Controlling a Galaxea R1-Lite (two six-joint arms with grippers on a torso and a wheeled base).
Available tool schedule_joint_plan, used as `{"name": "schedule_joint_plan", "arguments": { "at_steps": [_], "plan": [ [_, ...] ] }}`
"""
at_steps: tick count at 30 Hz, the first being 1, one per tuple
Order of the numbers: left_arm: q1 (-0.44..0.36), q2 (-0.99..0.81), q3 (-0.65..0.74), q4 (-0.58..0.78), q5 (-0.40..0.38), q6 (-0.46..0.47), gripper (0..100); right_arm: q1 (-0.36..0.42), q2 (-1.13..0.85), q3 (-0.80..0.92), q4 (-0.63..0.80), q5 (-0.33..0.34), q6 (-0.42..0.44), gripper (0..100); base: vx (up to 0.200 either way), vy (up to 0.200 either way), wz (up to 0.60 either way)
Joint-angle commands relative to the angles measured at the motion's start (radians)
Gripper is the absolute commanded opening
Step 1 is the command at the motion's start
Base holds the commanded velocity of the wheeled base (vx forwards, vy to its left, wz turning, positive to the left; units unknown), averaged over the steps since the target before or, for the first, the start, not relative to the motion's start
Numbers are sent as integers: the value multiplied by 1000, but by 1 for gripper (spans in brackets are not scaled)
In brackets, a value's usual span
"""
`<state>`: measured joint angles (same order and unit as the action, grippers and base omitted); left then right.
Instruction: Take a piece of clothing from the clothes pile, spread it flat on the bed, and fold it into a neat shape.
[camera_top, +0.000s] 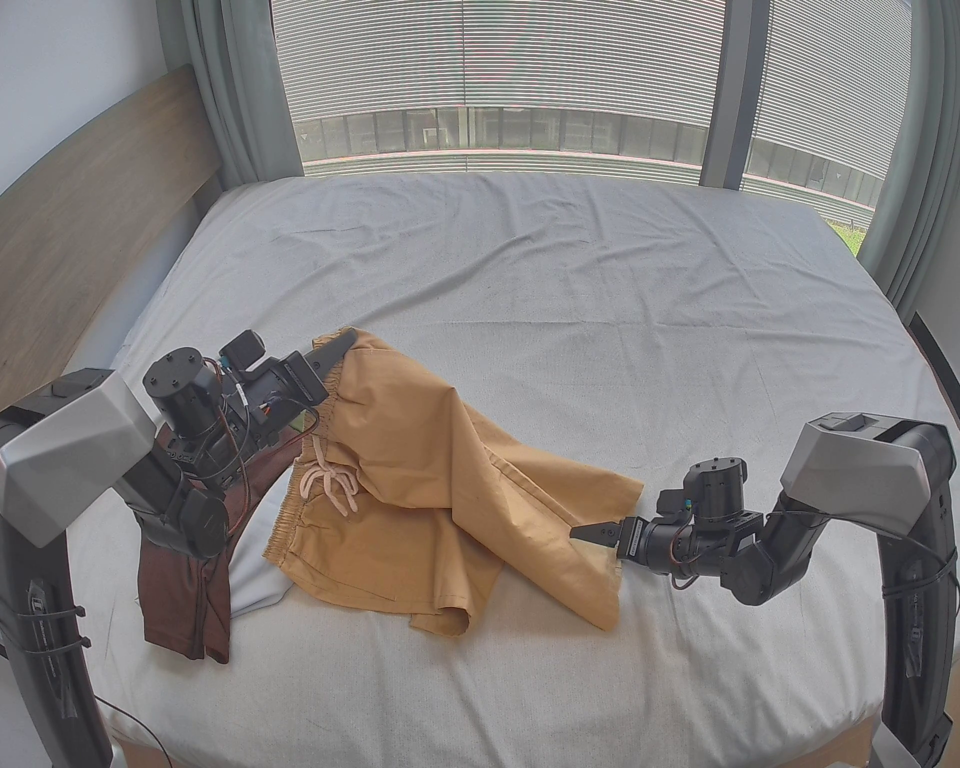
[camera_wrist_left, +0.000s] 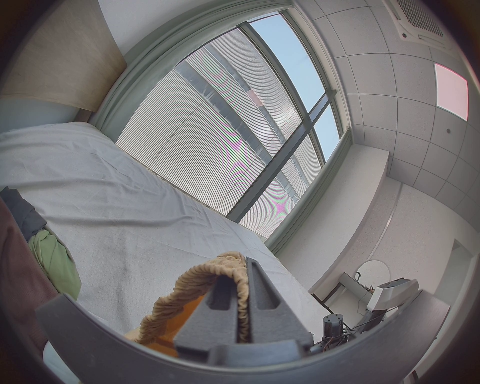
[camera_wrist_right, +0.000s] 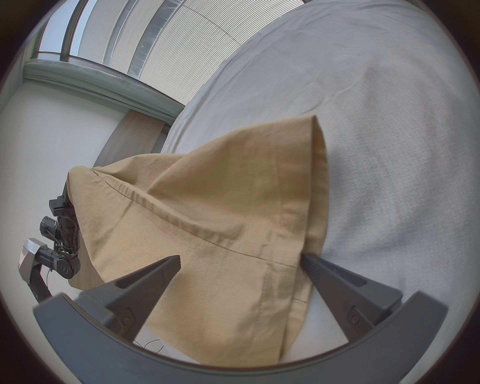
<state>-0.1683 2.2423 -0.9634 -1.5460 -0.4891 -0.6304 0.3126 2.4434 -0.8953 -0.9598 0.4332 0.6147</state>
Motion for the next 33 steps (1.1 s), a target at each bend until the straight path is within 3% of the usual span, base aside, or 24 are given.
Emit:
{"name": "schedule_joint_plan", "arguments": {
  "at_steps": [1,18,33],
  "plan": [
    [1,0,0,0,0,0,0,20,16,-10,-5,1,2,100,0,0,0],
    [1,0,-1,0,0,0,0,33,-55,-13,-88,-22,76,100,0,0,0],
    [1,-1,-3,0,0,0,0,33,51,-48,-103,-24,69,100,0,0,0]
  ]
}}
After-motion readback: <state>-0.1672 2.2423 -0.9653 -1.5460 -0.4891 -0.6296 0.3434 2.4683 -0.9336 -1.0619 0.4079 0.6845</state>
